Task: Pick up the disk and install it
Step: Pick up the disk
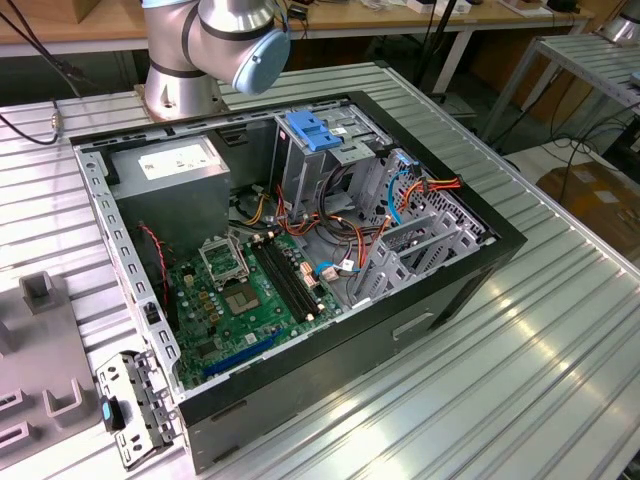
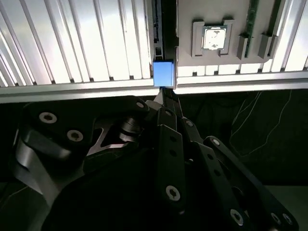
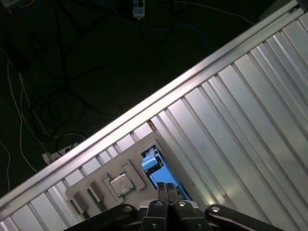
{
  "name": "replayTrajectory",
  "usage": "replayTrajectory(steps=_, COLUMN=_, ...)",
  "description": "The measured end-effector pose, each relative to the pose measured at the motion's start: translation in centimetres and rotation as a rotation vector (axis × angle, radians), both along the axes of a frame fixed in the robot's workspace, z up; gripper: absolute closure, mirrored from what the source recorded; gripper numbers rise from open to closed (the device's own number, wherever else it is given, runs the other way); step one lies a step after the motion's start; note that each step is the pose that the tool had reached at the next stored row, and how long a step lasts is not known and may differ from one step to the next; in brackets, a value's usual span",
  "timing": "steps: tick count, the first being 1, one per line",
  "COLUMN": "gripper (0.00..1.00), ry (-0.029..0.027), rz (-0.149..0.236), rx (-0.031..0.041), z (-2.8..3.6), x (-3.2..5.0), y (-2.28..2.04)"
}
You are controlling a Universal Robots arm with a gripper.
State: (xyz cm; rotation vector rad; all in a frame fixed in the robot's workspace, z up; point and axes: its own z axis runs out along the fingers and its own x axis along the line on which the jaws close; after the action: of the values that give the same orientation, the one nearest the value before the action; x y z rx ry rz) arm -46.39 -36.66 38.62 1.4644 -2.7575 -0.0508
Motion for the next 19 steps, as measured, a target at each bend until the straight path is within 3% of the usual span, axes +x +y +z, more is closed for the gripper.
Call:
replayTrajectory(steps=10, gripper=0.89, ry=-0.0069, rz=0.139, rx=-0.0001, z=-0.04, x=0.0, y=0.0)
replayTrajectory(steps=15, gripper=0.89, ry=-0.0075, rz=0.195, rx=0.0003, z=-0.23, x=0.0, y=0.0)
replayTrajectory(steps=17, gripper=0.89, ry=-0.0108, rz=0.23, rx=0.0, z=-0.35, x=0.0, y=0.0)
replayTrajectory(steps=19, gripper=0.89, ry=-0.0199, rz=0.279, rx=-0.0008, z=-0.51, x=0.01, y=0.0)
